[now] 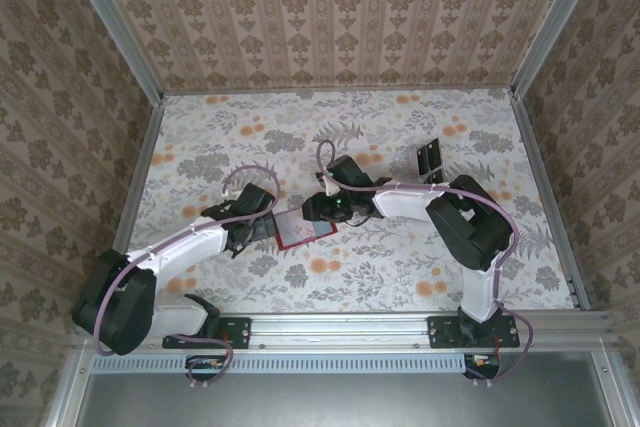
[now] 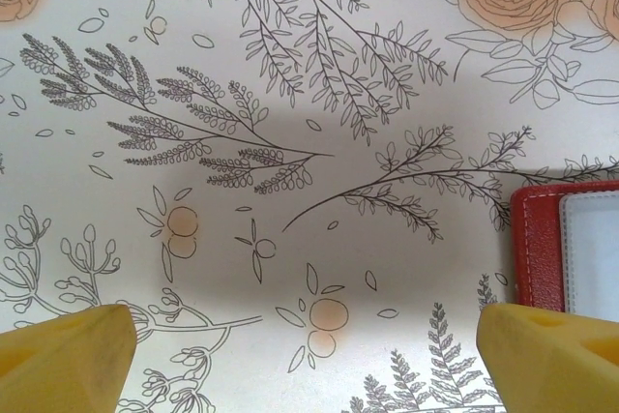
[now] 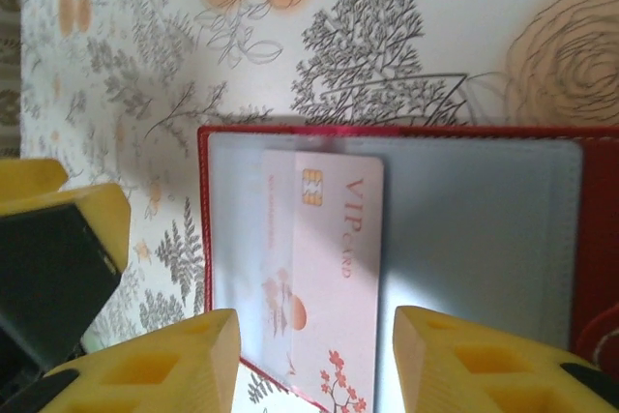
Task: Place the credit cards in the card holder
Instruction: Insert the credit card into the card slot.
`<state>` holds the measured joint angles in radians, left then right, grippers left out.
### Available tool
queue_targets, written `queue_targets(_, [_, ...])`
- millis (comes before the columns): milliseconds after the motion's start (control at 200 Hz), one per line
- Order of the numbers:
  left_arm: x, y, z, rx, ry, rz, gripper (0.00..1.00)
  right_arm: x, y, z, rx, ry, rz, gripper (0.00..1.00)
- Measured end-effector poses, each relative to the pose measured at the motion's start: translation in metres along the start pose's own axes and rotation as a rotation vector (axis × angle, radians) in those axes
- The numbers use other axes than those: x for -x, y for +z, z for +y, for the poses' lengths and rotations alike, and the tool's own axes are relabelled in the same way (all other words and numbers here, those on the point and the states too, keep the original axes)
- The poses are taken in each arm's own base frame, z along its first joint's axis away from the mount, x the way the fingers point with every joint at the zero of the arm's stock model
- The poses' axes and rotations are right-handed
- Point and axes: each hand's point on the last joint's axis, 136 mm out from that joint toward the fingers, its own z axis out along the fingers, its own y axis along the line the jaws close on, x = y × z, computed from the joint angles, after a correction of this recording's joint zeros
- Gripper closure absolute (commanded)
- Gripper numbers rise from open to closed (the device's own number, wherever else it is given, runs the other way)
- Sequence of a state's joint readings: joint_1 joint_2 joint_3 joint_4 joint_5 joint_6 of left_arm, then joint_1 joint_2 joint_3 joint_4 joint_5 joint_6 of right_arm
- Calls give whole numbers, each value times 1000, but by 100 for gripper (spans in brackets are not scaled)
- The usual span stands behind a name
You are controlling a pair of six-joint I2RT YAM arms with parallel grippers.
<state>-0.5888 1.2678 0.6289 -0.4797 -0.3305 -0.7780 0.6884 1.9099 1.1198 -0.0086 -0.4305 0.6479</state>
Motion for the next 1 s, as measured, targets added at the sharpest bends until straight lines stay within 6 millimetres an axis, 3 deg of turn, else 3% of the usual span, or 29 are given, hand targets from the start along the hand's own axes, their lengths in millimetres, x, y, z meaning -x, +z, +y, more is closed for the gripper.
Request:
queue_targets(140, [-3,3,0,2,12,15,0,9,-4,-3,-70,-32,-10,82])
queue_targets(275, [-8,8,0,15,28,41,0,13,0,-8,-111,-45,-4,89])
queue_targets(510, [-14,17,1,34,47,69,0,-2,17,-27,-169,-29,57,90])
queue_targets(1000, [-17,26,-5,26,56,83,0,-15,32,1,-166,-90,89,91])
